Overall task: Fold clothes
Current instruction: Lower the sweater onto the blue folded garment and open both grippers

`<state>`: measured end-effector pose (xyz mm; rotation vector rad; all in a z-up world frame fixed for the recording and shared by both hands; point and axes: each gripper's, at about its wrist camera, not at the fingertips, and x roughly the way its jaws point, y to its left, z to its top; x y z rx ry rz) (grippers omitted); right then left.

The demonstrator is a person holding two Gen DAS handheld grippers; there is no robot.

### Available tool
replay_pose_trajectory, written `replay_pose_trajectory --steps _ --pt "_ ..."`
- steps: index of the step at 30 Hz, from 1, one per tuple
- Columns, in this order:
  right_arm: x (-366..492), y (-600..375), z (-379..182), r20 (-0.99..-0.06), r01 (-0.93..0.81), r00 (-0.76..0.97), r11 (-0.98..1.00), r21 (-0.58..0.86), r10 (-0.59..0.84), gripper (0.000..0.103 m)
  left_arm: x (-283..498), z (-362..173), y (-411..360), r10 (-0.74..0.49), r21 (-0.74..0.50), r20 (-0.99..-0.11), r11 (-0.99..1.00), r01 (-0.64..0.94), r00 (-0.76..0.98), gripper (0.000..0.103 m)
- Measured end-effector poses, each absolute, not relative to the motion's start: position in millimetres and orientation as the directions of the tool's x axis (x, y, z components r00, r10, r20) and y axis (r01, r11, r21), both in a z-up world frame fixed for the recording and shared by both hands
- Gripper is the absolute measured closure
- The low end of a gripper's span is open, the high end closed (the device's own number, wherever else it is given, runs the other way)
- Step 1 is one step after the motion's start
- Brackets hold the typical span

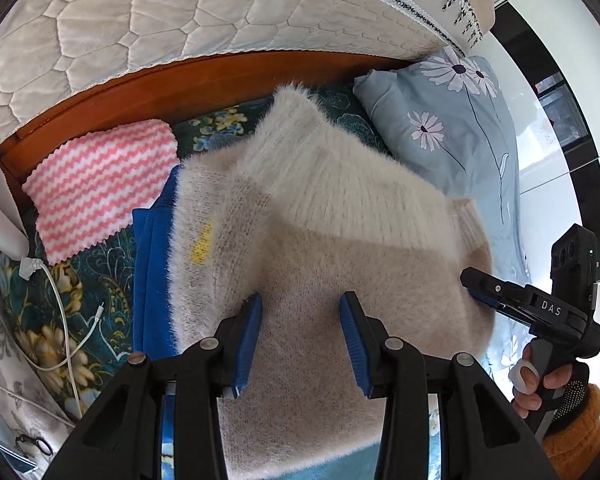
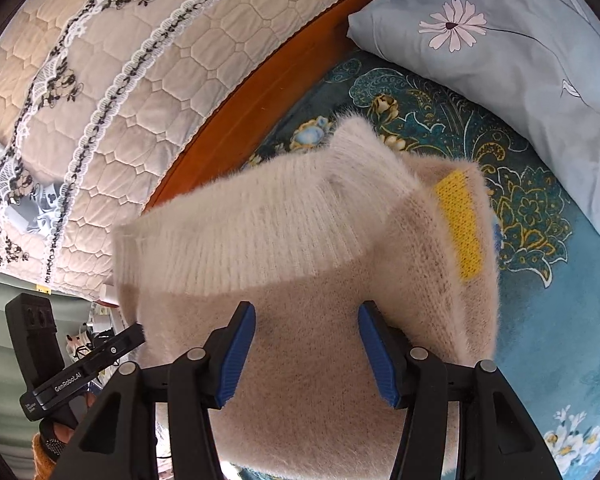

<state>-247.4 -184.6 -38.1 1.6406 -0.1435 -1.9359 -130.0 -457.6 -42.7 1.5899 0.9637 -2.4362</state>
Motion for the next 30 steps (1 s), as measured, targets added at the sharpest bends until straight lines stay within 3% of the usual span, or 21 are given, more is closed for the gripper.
replay_pose_trajectory --steps 8,27,30 --pt "-249 -201 -39 -0.880 0.403 -0.075 -0.822 0.403 -0.468 0.036 -129 -46 -457 0.254 -0.456 -0.850 -0.794 0.403 -0.462 0.062" --pt "-188 -154 35 -0.813 0.428 -0.177 -0.788 0.443 -0.554 0.036 -93 6 -419 0.173 -0.404 -0.856 -0.813 0.420 -0.487 0.061" --pt "-164 -148 36 -0.811 0.430 -0.156 -0.778 0.458 -0.563 0.036 -78 13 -404 0.170 -0.396 -0.855 -0.823 0.407 -0.489 0.051"
